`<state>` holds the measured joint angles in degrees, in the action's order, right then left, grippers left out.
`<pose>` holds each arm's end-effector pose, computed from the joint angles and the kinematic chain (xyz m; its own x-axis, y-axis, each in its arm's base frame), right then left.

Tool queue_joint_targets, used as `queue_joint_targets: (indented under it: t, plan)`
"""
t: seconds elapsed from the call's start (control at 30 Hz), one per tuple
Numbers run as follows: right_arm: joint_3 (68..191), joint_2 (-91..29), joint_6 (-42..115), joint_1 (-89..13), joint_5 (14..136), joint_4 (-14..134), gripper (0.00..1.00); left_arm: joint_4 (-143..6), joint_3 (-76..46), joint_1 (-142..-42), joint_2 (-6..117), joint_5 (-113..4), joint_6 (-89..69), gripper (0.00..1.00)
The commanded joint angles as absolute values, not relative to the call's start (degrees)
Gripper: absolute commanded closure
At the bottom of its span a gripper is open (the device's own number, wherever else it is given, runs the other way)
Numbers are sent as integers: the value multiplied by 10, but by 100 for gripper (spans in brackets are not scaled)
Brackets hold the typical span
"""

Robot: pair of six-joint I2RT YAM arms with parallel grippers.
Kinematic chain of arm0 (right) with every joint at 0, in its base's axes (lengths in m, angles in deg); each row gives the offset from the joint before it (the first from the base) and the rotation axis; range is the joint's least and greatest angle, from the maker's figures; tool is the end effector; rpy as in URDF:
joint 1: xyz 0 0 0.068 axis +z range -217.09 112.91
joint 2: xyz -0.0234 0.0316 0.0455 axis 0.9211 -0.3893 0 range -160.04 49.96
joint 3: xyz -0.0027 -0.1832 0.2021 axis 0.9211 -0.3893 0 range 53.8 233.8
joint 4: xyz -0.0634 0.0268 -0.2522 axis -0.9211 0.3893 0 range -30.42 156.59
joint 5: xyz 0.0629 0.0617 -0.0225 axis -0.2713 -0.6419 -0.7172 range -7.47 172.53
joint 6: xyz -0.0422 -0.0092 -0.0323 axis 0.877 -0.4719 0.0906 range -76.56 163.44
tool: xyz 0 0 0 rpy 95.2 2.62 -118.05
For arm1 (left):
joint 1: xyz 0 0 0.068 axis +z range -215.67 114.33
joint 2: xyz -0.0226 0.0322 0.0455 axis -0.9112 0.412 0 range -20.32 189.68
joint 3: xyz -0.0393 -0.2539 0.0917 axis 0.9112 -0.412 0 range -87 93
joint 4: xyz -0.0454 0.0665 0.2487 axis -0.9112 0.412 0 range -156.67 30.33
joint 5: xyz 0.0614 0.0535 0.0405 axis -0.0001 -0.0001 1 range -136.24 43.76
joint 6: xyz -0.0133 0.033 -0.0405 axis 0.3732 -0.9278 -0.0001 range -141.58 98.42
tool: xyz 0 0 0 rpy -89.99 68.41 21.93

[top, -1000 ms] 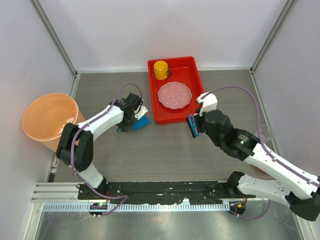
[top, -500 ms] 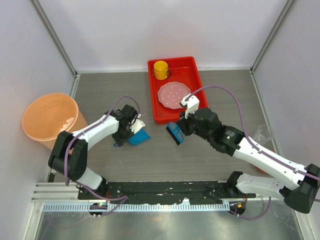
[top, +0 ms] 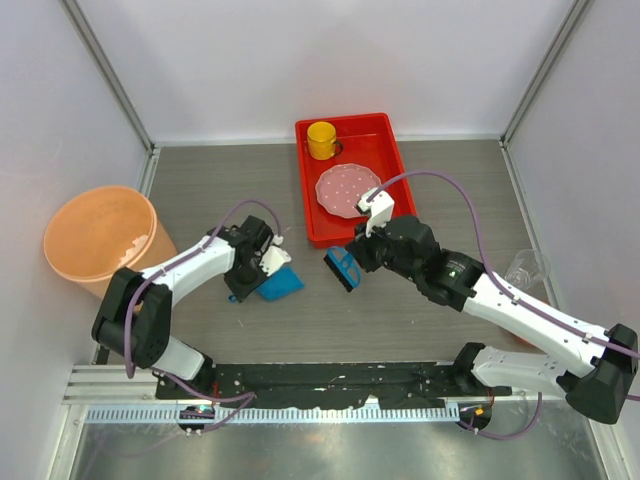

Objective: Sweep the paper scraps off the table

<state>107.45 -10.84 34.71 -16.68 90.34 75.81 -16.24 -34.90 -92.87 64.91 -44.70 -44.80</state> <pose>0.1581 0.1834 0.3296 -0.3537 -0.1918 -0.9155 -0.6377 0.7655 0.0860 0.2213 -0.1127 0.1840 -0.6332 0.7684 -0.0926 0.7658 0.6393 0.0689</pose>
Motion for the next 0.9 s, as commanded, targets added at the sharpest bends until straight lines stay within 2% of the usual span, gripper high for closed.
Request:
queue_joint_targets:
  t: [0.0,0.03,0.13,0.17,0.27,0.33,0.37,0.43,0.47,0.53,0.57,0.67,0.87]
  plan:
    - [1076,-109,338,-162,899,723,99,-155,-367,-926,642,-461,-461,98]
    - [1077,-110,338,-162,898,723,99,-154,-368,-926,644,-461,-461,94]
    - [1078,-115,338,-160,896,720,99,-146,-359,-926,639,-455,-452,60]
    - [1079,-115,339,-159,895,718,99,-139,-351,-926,629,-452,-435,40]
    - [1075,-115,348,-155,893,701,99,-87,-287,-926,609,-447,-403,23]
    - [1065,-114,362,-139,903,682,99,-63,-247,-925,570,-452,-382,19]
    - [1060,-113,388,-128,912,654,99,-60,-239,-925,552,-455,-378,12]
    - [1040,-117,427,-82,966,617,99,-63,-229,-920,500,-450,-372,7]
    - [1031,-120,489,-63,989,562,99,-69,-231,-916,484,-441,-368,1]
    - [997,-141,572,-17,1075,495,99,-90,-241,-895,447,-401,-356,1]
    - [984,-152,657,20,1099,415,99,-98,-246,-884,439,-392,-352,0]
    - [949,-225,766,65,1125,292,99,-123,-268,-831,423,-375,-333,0]
    - [999,-381,896,104,1132,244,99,-123,-282,-772,414,-405,-323,0]
